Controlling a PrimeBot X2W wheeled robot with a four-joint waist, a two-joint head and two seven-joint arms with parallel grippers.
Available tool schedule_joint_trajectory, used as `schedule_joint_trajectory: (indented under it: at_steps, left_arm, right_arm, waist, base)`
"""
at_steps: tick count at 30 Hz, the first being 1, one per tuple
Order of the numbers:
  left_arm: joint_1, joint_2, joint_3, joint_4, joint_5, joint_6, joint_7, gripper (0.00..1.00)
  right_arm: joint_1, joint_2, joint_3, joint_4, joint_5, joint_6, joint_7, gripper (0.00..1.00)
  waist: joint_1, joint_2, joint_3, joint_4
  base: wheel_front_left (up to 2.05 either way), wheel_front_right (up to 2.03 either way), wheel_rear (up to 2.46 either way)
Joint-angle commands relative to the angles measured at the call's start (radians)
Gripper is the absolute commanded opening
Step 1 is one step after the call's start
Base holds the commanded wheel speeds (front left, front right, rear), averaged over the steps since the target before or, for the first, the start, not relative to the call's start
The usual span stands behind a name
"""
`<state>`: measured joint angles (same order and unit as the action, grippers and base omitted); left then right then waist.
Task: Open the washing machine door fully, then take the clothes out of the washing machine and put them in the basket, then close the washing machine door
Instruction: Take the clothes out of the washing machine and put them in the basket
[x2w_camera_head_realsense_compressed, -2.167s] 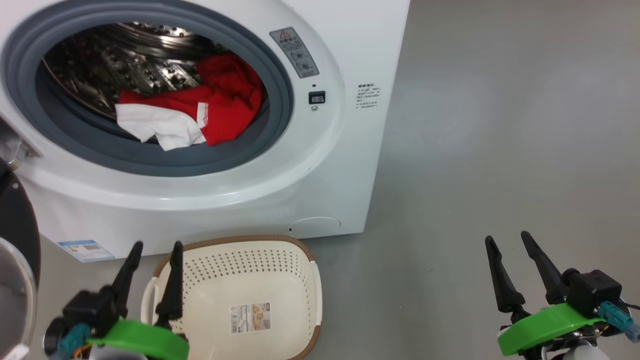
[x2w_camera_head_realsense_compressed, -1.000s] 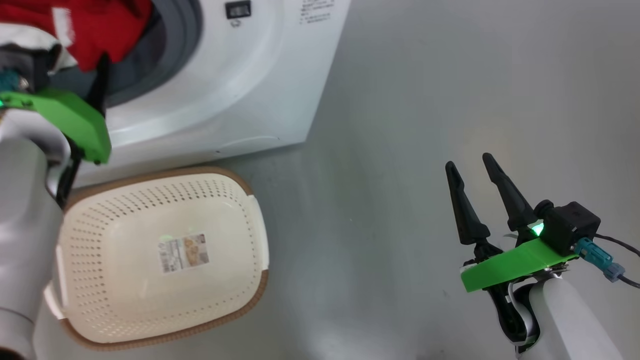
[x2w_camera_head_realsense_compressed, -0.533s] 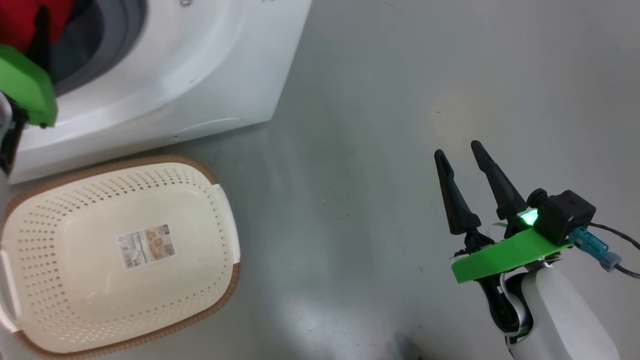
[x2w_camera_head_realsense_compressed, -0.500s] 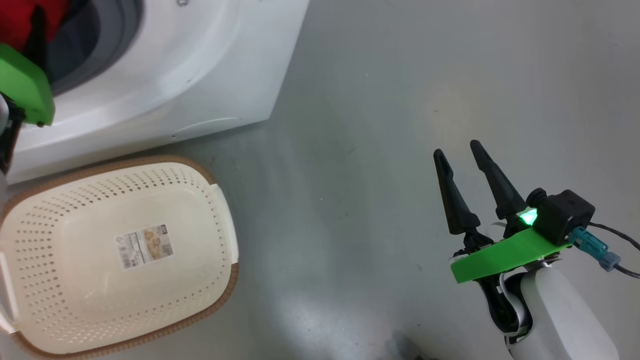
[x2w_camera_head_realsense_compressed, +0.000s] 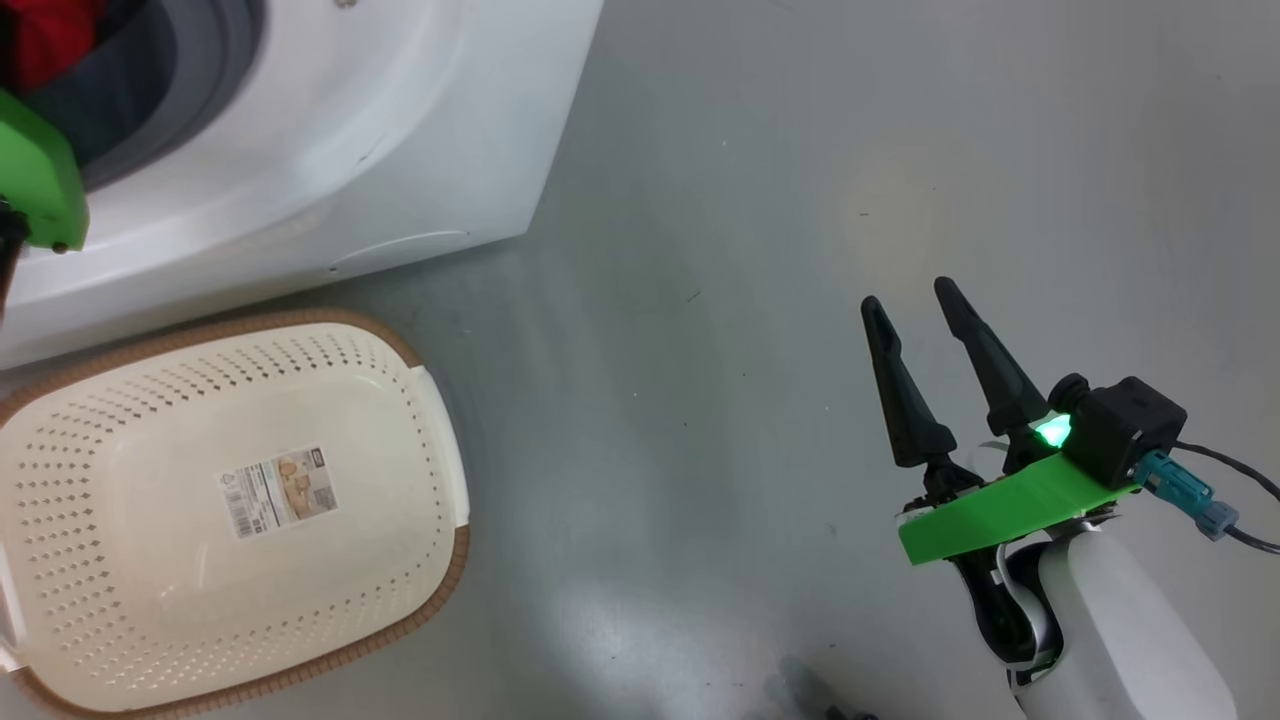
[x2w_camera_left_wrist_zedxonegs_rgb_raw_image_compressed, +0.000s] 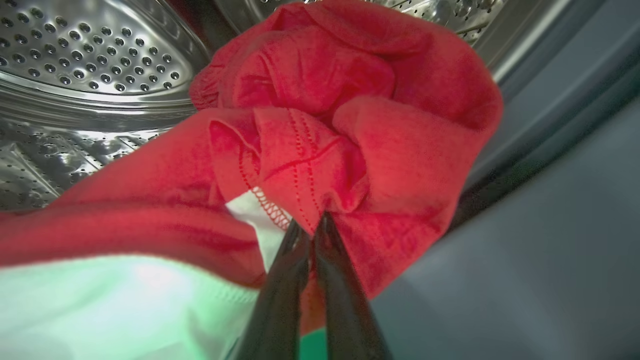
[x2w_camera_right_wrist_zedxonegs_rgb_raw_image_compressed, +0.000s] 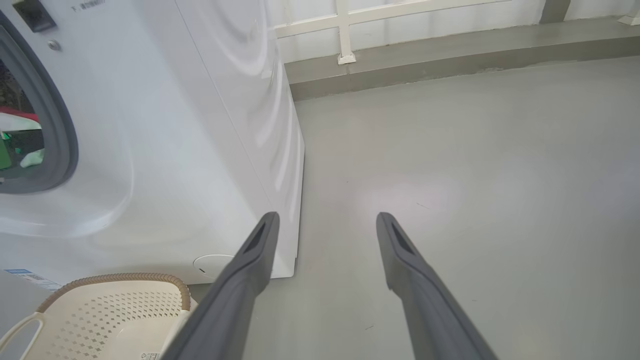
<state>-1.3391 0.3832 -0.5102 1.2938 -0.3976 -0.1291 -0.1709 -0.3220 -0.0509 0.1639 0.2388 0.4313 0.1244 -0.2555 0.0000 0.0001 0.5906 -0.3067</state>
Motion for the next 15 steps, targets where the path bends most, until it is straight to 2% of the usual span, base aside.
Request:
schedule_joint_trajectory:
  at_steps: [1,7,15]
  left_arm:
    - [-0.007,0.035,0.009,-0.010,-0.006,0.008,-0.001,0.00]
    - [0.006,0.019,0.015,-0.008,-0.029,0.006,-0.024,0.00]
    - [0.063,-0.017,0.070,-0.030,-0.101,0.002,-0.085,0.00]
  right_arm:
    - [-0.008,0.001,0.012,-0.023,0.000,0.006,-0.006,1.00]
    - [-0.010,0.001,0.006,-0.018,-0.010,0.006,-0.006,1.00]
    - [0.003,0.001,-0.006,-0.015,-0.030,0.006,-0.006,1.00]
  waist:
    - [0.0000,-0.0001,-0.003,0.003]
    - [0.0000,-0.0001,-0.018,0.016]
    - [0.0000,-0.0001,-0.065,0.051]
  base:
    - [0.00,0.00,0.00]
    - [0.00,0.00,0.00]
    - [0.00,0.00,0.00]
